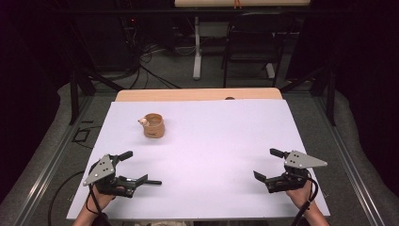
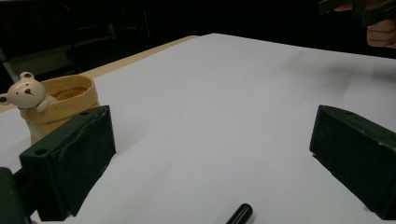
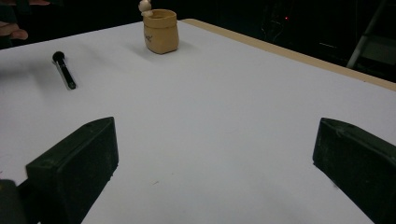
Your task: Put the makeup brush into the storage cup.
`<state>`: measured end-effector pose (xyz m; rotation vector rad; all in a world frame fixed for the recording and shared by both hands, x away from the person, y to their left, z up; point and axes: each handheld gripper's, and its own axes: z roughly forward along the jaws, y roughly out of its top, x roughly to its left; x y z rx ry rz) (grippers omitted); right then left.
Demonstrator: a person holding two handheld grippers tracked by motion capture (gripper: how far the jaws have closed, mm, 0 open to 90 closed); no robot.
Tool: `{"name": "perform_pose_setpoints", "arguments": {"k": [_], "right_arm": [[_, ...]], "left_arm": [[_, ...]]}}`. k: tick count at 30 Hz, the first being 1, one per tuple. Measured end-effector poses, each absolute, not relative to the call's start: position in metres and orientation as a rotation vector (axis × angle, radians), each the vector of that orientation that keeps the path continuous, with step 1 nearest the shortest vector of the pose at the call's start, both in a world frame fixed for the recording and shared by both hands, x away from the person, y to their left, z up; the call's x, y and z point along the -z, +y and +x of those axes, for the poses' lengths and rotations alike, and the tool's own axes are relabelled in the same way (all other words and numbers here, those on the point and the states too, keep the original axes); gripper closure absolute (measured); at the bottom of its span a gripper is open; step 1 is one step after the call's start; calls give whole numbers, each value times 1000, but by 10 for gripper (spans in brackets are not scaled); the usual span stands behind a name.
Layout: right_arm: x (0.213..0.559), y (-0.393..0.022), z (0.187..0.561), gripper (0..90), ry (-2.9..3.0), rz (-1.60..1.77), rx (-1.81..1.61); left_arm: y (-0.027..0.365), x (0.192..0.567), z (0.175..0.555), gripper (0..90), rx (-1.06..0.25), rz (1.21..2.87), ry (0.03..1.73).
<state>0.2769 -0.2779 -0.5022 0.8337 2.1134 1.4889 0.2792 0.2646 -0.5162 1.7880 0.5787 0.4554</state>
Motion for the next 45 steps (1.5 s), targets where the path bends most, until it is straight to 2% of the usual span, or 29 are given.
{"name": "perform_pose_setpoints", "arguments": {"k": [23,45], "right_arm": [[503,-278,277,0,2116,832,-1495],[503,-278,278,0,2130,837,-1498]], "left_arm": [[266,518,286,1,-436,1817,564],[277,526,318,2,-366,1870,578]]}}
